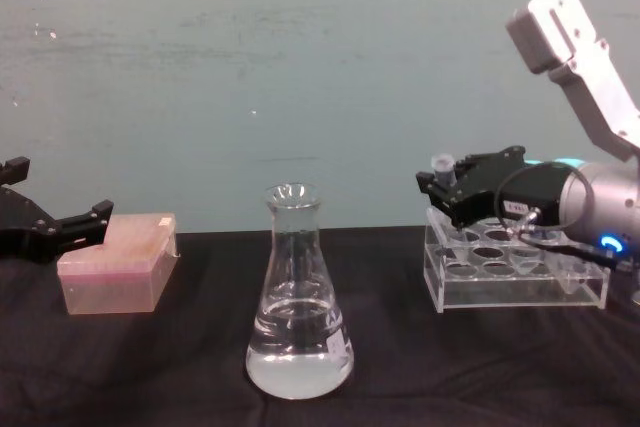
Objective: Pour the liquid from the test tube into the beaker using one hand.
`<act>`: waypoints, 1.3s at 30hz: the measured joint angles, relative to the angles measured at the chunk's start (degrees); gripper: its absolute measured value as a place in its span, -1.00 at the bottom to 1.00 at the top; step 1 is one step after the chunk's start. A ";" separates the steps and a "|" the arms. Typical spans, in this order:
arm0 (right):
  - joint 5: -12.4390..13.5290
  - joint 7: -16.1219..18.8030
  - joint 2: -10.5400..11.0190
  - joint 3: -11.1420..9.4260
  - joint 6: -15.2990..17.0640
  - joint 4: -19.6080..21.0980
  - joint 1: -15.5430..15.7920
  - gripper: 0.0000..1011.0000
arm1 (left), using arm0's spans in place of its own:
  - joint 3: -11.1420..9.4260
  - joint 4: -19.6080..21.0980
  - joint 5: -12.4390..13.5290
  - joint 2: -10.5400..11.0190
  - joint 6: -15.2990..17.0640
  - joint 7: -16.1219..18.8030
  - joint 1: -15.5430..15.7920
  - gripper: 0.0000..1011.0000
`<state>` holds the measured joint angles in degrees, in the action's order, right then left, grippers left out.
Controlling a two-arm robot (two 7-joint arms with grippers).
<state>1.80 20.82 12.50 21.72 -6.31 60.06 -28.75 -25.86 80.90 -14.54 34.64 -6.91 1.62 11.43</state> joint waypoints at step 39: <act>-9.25 0.61 3.45 6.56 -6.20 11.44 -0.94 -0.60 | 0.00 0.00 0.00 0.00 0.00 0.00 0.00 0.98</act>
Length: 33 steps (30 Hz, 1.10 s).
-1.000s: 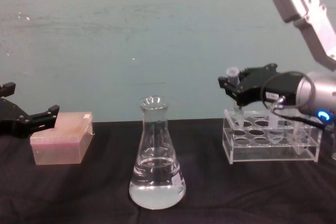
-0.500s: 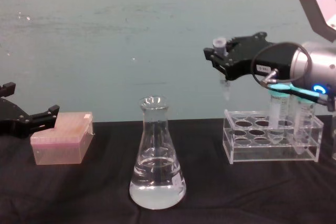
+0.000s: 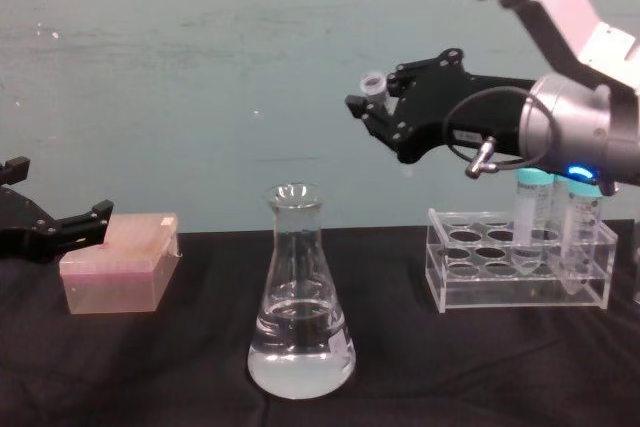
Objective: Pour the liquid from the test tube into the beaker using one hand.
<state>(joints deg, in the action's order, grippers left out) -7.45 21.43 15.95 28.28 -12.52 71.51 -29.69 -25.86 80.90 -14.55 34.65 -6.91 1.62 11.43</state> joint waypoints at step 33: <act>-24.25 -10.47 3.19 8.28 -8.99 -0.19 -2.35 -0.60 | 0.00 0.00 0.00 0.00 0.00 0.00 0.00 0.98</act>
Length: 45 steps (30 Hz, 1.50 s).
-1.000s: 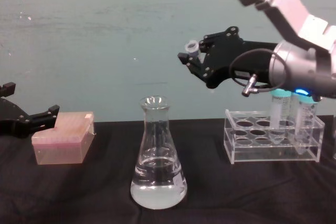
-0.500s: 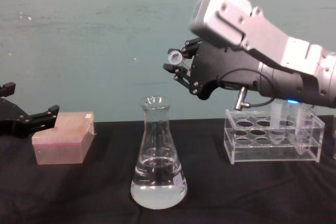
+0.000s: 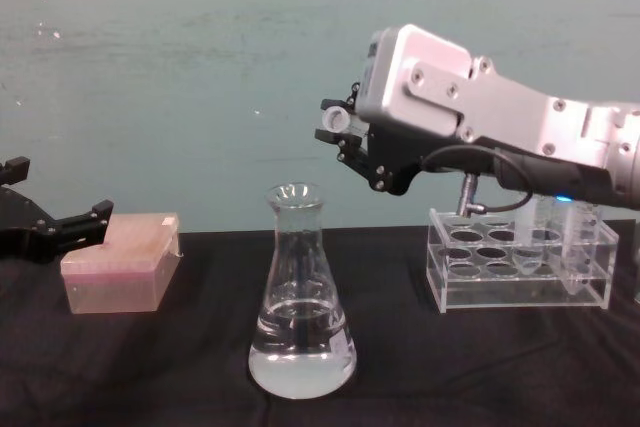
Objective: Pour the liquid from the test tube into the beaker using one hand.
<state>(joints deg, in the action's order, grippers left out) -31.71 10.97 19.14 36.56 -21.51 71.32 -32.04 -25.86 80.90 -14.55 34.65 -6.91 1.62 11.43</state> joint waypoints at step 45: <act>-11.51 -7.71 1.48 5.32 -3.06 -0.91 -2.65 -0.60 | 0.00 0.00 0.00 0.00 0.00 0.00 0.00 0.98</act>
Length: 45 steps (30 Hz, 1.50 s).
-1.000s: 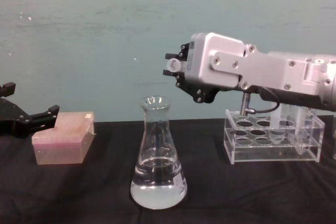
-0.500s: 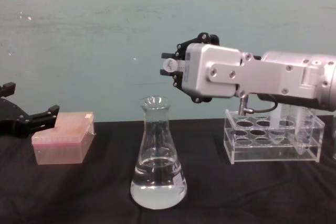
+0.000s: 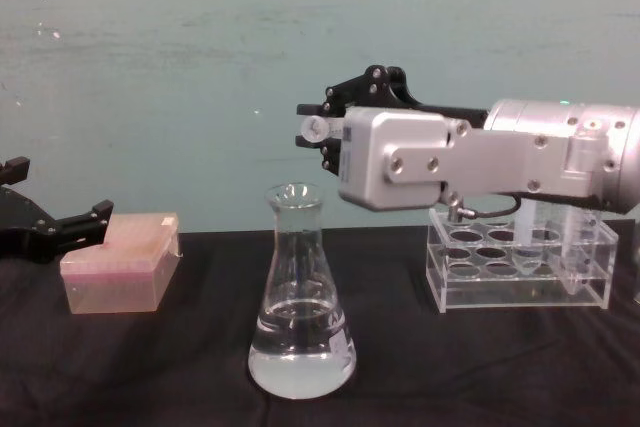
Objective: Pour the liquid from the test tube into the beaker using one hand.
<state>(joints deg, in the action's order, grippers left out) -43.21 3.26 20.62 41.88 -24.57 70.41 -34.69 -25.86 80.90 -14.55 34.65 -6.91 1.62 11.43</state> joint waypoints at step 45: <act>-7.99 -6.09 0.78 5.07 0.64 -1.89 -2.67 -0.60 | 0.00 0.00 0.00 0.00 0.00 0.00 0.00 0.98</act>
<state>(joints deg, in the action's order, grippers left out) -51.20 -2.83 21.40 46.95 -23.92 68.52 -37.37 -25.86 80.90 -14.55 34.65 -6.91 1.62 11.43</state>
